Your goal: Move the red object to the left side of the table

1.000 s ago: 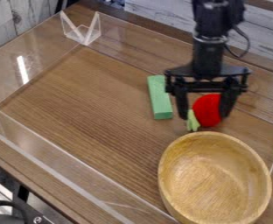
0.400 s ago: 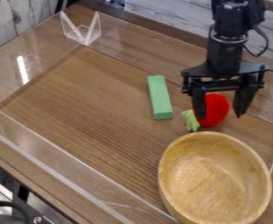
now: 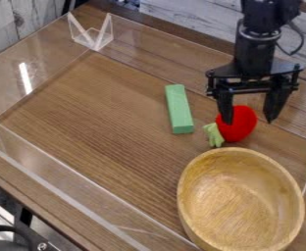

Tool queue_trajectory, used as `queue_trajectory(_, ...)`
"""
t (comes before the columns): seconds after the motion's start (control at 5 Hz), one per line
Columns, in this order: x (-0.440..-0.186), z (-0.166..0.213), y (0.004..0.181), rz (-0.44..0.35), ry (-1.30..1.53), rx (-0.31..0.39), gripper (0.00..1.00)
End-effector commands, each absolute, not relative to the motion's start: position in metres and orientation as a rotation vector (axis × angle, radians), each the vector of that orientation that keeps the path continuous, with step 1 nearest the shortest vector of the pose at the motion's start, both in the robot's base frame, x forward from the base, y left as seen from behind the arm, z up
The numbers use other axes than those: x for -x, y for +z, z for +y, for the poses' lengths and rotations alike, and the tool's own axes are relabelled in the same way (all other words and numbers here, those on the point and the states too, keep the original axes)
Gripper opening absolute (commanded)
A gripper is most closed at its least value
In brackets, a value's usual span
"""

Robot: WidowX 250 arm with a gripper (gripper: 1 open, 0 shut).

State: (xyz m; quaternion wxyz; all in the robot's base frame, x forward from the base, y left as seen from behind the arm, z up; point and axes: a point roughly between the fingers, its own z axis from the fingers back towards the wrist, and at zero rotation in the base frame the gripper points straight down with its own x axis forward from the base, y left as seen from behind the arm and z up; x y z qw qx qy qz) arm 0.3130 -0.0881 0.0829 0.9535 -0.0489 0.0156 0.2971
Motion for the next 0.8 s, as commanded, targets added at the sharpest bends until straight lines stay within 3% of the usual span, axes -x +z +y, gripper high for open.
queue_trajectory(0.0, -0.322, -0.088, 0.103, -0.021, 0.579, 0.118, 1.00)
queue_trajectory(0.6, -0.306, -0.068, 0.099, -0.042, 0.746, 0.122, 1.00)
